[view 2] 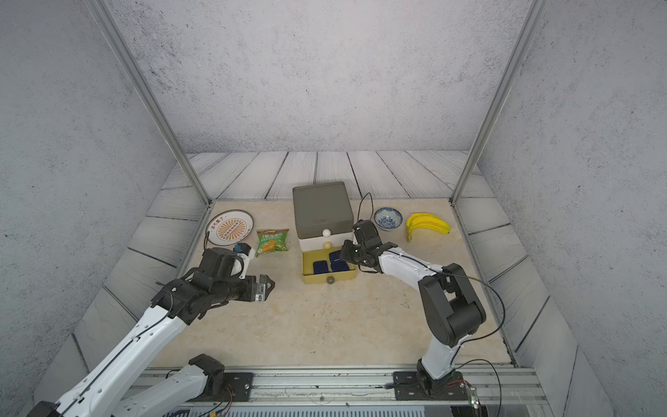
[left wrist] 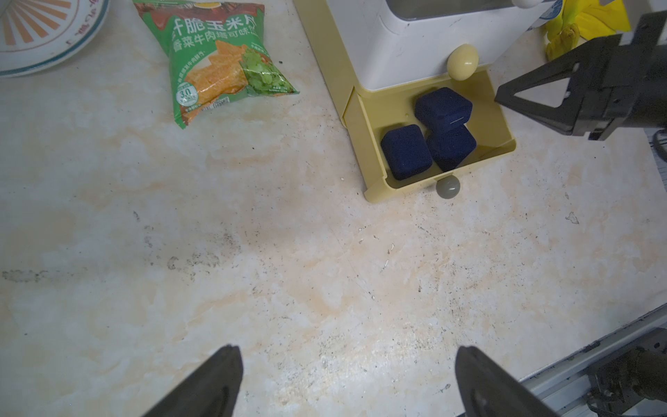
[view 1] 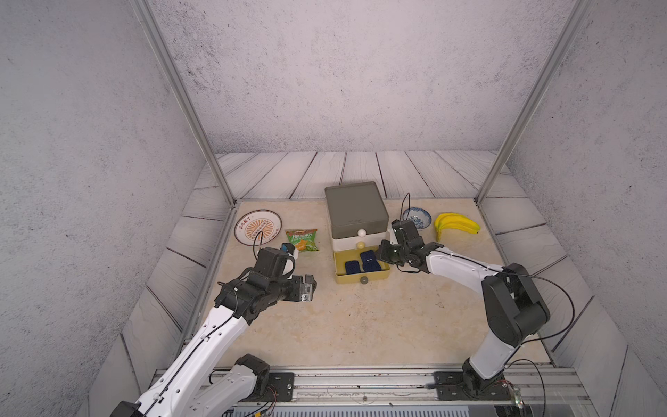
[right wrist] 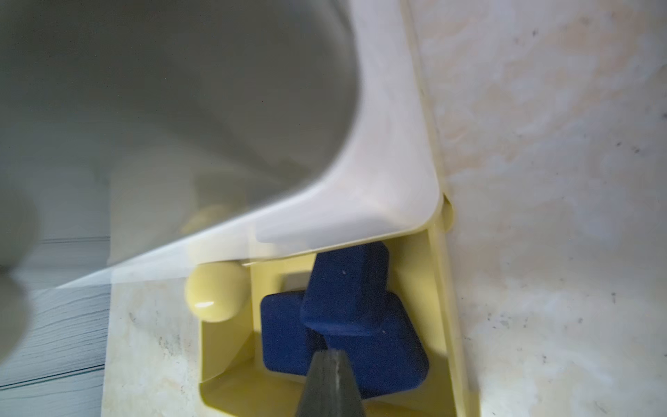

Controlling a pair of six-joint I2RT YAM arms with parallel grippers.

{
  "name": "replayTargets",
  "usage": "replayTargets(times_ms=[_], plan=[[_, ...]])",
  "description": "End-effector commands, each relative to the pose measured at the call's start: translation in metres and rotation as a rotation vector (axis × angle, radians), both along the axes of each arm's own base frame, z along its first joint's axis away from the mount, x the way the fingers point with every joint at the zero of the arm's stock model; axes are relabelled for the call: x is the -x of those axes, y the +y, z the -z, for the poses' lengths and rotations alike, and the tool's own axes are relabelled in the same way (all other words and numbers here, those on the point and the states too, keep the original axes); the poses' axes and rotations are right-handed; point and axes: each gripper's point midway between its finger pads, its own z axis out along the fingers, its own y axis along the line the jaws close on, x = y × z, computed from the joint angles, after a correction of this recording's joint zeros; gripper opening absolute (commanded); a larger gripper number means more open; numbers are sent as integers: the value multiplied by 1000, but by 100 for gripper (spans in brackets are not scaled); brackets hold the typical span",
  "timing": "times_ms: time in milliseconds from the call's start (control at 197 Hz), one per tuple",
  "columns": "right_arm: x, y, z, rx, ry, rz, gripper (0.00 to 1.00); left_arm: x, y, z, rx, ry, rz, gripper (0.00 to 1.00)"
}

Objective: Place the brooch boxes into the drawer by color
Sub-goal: Adjust the brooch box in the drawer.

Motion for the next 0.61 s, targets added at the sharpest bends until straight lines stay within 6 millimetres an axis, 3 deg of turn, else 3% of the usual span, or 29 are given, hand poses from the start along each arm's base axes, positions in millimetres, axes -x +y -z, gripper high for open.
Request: replayTargets(times_ms=[0, 603], plan=[[-2, 9, 4, -31, 7, -12, 0, 3, 4, 0, -6, 3, -6, 98], [-22, 22, 23, -51, 30, 15, 0, -2, 3, 7, -31, 15, 2, 98]])
